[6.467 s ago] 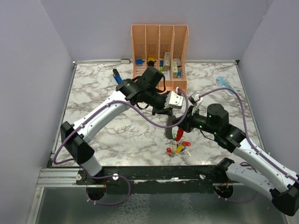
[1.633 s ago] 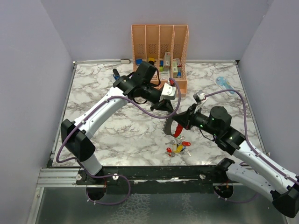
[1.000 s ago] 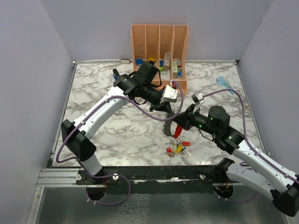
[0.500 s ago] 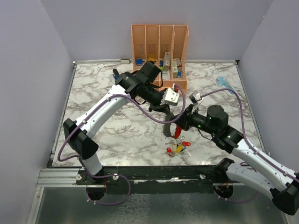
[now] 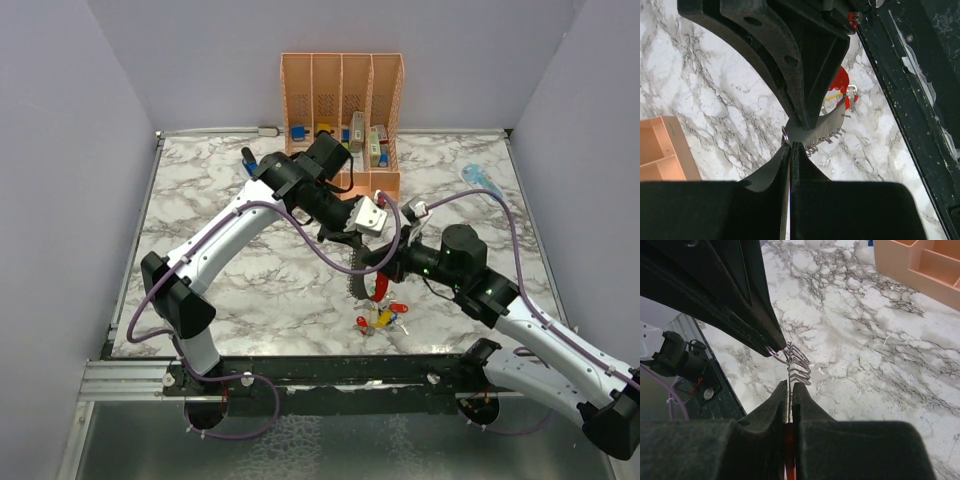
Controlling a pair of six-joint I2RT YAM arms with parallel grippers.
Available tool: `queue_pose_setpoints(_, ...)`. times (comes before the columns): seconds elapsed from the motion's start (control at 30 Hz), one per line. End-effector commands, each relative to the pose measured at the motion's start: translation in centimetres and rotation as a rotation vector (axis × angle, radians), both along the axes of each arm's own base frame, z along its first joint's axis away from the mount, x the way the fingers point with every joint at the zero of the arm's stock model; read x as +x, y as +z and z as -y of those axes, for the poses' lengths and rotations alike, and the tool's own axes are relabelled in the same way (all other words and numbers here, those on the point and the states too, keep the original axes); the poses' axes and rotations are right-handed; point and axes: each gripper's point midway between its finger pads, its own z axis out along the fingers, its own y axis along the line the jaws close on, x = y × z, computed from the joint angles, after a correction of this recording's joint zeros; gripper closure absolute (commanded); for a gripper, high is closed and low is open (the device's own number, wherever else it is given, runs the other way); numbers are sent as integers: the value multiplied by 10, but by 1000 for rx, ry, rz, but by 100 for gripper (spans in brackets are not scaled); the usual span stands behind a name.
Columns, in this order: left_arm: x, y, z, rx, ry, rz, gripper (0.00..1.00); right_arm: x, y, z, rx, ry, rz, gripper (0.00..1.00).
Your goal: Put the keys on the keyring
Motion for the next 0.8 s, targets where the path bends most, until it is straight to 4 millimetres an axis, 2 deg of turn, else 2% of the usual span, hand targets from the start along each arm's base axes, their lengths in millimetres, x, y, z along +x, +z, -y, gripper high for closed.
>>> queue_pose_setpoints(0.0, 0, -15, -18, 118, 0, 6, 100, 2, 20, -6, 1, 36, 50, 99)
queue_pose_setpoints(0.3, 3, -22, -16, 176, -7, -38, 100, 6, 30, -6, -110, 93, 132, 99)
queue_pose_setpoints(0.47, 4, -24, -16, 193, 16, -52, 100, 5, 25, -4, -156, 121, 175, 99)
queue_pose_setpoints(0.77, 2, -35, -24, 244, 22, -45, 100, -3, 25, -10, -148, 200, 208, 99)
